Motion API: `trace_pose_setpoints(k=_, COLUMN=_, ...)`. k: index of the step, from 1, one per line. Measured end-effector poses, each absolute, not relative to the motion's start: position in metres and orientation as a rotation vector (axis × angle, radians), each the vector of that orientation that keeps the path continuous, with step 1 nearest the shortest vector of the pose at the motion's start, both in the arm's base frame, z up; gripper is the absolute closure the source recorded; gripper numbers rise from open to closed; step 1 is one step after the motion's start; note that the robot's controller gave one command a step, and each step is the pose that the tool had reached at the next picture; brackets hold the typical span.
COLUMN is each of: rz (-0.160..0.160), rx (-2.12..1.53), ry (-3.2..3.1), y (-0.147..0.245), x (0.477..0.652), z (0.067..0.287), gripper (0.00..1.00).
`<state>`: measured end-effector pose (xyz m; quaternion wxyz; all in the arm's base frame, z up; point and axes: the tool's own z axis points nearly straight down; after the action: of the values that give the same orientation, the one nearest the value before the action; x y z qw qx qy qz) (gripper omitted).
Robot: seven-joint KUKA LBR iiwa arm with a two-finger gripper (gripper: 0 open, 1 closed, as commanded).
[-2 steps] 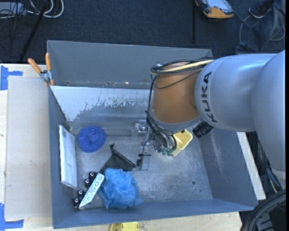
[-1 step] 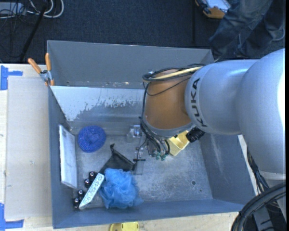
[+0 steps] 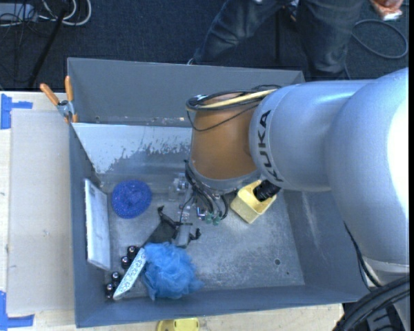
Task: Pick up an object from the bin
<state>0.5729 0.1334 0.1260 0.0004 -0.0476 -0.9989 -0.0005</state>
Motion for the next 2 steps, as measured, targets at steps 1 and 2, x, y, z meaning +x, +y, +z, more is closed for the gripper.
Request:
trace_pose_setpoints(k=1, rz=0.0, rx=-0.414, ry=-3.114, y=0.125, x=0.574, z=0.075, gripper=0.0)
trace_pose_setpoints(k=2, rz=0.001, rx=-0.472, ry=-3.105, y=0.103, x=0.574, z=0.07, gripper=1.0)
